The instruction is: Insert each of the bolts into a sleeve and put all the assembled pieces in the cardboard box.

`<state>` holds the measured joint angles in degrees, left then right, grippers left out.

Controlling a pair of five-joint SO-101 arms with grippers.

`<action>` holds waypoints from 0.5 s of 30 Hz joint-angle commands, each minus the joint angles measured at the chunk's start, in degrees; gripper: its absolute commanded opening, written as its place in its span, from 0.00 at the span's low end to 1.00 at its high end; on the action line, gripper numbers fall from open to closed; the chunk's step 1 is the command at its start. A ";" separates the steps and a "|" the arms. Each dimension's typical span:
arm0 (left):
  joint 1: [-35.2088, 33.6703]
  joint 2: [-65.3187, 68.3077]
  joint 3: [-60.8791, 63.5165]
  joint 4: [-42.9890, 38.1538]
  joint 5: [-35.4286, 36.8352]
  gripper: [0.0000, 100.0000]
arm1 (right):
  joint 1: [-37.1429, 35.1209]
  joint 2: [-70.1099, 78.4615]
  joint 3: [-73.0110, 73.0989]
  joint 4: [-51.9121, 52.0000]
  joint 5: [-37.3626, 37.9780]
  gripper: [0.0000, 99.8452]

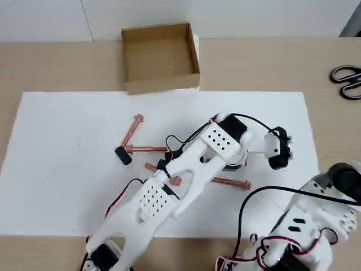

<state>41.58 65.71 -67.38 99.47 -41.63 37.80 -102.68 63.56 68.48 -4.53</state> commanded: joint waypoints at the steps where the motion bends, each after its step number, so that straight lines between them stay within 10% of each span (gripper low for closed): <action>1: -3.08 0.00 -6.37 -0.35 1.14 0.01 | 0.57 -0.40 -0.62 0.04 0.18 0.00; 15: -5.27 -12.31 -11.91 0.97 7.03 0.01 | 0.57 -0.40 -0.62 0.13 0.18 0.00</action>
<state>37.01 62.64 -76.35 99.65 -36.70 37.80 -102.68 63.56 68.48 -4.53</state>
